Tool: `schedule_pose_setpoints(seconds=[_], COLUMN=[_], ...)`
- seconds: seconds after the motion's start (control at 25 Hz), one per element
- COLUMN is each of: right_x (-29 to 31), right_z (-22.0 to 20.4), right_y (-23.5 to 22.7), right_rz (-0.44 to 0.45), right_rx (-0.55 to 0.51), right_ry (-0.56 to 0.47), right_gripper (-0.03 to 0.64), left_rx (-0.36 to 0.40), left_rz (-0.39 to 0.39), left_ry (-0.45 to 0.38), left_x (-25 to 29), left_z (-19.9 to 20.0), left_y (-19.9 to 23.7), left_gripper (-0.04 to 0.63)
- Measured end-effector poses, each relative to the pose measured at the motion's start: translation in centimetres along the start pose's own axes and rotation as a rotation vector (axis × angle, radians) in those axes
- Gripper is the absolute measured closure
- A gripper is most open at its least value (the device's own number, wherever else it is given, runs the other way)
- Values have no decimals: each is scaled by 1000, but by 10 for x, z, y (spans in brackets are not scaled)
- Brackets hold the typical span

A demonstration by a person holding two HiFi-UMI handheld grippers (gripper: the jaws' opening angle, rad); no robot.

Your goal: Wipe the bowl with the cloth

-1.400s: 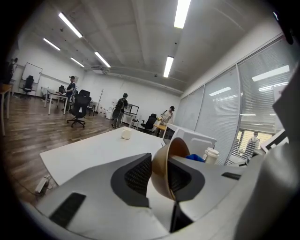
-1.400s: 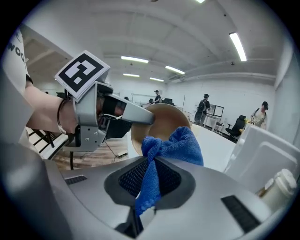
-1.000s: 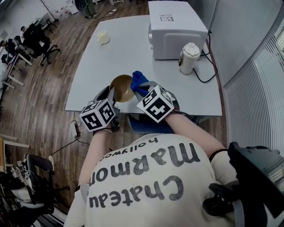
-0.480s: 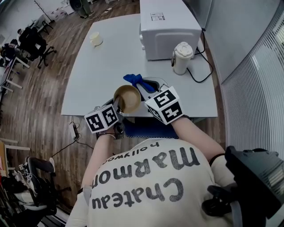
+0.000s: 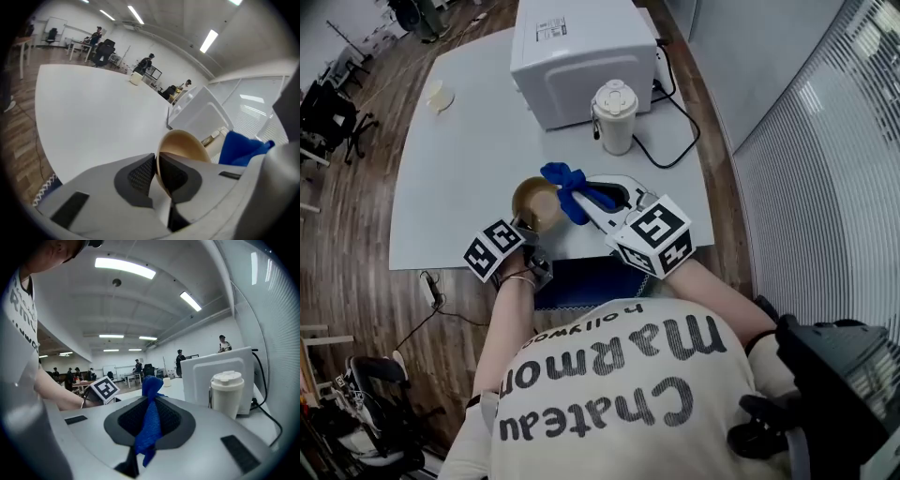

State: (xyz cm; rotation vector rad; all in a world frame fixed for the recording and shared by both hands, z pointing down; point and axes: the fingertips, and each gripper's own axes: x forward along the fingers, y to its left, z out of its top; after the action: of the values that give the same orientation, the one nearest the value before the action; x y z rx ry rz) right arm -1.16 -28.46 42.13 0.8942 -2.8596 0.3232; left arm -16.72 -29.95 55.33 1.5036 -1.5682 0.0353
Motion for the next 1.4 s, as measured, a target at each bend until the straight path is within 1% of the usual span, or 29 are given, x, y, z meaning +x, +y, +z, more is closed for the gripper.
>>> schedule_pose_setpoints(seconds=[0.04,0.12,0.2,0.28,0.32,0.4,0.48,0.56,0.76,0.88,0.96,1.0,1.08,1.12,1.2,1.32,1.4], right_x=[-6,-15,-20,-21,-20,-16,-12,-9,-8,-7,-9,-9,-8,-7,-4,-1,-1], right_z=[-6,-15,-22,-26,-28,-33,-39,-45,-50,-48,-46,-44,-40,-38,-32,-18,-8], right_y=[-7,-21,-32,-40,-44,-49,-51,-51,-52,-53,-52,-52,-53,-52,-49,-40,-31], right_rz=[-1,-2,-2,4,7,14,23,31,53,65,68,69,67,66,68,67,66], right_rx=[-1,6,23,52,63,73,81,98,127,132,136,137,142,144,135,92,70], right_ry=[17,36,44,44,43,46,54,60,62,60,57,53,45,39,24,-6,-23], right_gripper=[578,578,578,578,578,578,578,578,578,578,578,578,578,578,578,578,578], left_rx=[-35,-80,-124,-185,-204,-206,-195,-203,-213,-245,-272,-288,-326,-343,-359,-353,-355], left_rz=[24,70,91,106,126,180,211,218,216,224,216,199,148,121,81,28,-21], left_ry=[-7,-9,-2,9,15,29,49,54,34,32,30,23,-7,-27,-72,-155,-193], left_x=[5,12,16,20,22,25,26,27,29,28,24,23,20,18,10,-9,-24], left_z=[-3,-10,-18,-25,-27,-32,-38,-41,-41,-42,-43,-41,-36,-32,-22,-3,5], left_y=[2,7,9,12,14,22,30,35,32,32,30,28,20,16,12,8,5], left_gripper=[580,580,575,571,571,569,571,563,561,551,543,526,474,463,462,462,462])
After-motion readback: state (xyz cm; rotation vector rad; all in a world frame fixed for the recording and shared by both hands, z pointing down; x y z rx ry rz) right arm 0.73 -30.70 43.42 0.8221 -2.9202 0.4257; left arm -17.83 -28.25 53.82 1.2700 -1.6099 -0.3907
